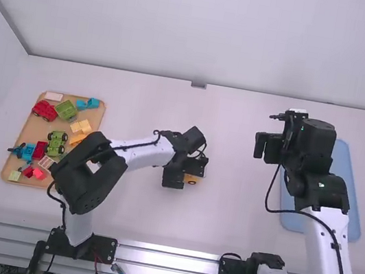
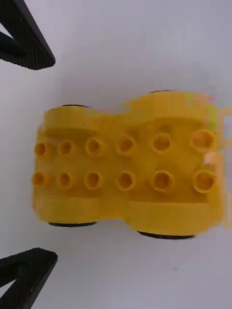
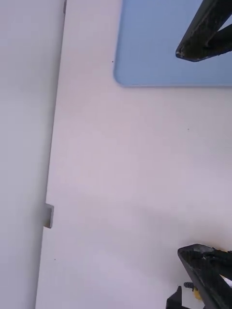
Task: Assemble lego blocks to make yellow taxi
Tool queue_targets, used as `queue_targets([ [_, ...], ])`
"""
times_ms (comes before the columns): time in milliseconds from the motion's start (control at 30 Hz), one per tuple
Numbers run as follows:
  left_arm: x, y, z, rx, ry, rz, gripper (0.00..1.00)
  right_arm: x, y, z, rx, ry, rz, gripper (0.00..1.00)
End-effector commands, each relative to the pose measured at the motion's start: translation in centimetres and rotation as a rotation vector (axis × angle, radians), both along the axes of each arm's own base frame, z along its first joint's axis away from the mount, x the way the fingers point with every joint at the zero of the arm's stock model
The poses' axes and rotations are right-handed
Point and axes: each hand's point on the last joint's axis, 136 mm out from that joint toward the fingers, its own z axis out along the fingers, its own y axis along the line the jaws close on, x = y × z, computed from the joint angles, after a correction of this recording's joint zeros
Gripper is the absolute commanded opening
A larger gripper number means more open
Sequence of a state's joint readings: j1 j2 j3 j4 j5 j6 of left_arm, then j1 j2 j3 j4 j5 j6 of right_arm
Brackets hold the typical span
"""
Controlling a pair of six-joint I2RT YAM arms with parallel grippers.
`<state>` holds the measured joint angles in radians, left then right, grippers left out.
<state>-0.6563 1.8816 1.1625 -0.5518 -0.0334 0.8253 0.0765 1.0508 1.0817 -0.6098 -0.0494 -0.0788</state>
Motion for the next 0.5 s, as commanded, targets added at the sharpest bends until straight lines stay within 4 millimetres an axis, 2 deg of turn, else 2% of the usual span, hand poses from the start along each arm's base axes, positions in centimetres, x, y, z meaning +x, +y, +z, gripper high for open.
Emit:
queue_targets([
  [0,1.9,0.8,2.4,0.007,-0.063,0.128,0.99,0.1,0.1,1.7,0.005,-0.042,0.005,0.99],
  [67,3.3,2.1,5.4,-0.006,-0.106,0.236,0.99,0.1,0.1,1.7,0.005,-0.043,0.005,0.99],
  [100,3.3,2.1,5.4,-0.006,-0.106,0.236,0.99,0.1,0.1,1.7,0.005,-0.043,0.005,0.99],
  [133,5.0,3.6,8.2,-0.040,-0.176,0.389,0.99,0.1,0.1,1.7,0.005,-0.043,0.005,0.99],
  [200,6.5,6.1,10.8,-0.084,-0.227,0.565,0.99,0.1,0.1,1.7,0.005,-0.043,0.005,0.99],
  [233,6.6,6.4,11.0,-0.089,-0.231,0.580,0.99,0.1,0.1,1.7,0.004,-0.043,0.005,0.99],
  [267,7.7,8.7,12.6,-0.131,-0.264,0.720,0.99,0.1,0.1,1.7,0.005,-0.043,0.005,0.99],
  [333,8.5,11.2,13.8,-0.171,-0.293,0.860,0.99,0.1,0.1,1.7,0.005,-0.043,0.004,0.99],
  [367,9.0,13.6,14.7,-0.211,-0.311,1.001,0.99,0.1,0.1,1.7,0.005,-0.044,0.005,0.99],
  [467,9.5,18.6,15.6,-0.308,-0.315,1.323,0.99,0.1,0.1,1.8,0.005,-0.046,0.005,0.99],
])
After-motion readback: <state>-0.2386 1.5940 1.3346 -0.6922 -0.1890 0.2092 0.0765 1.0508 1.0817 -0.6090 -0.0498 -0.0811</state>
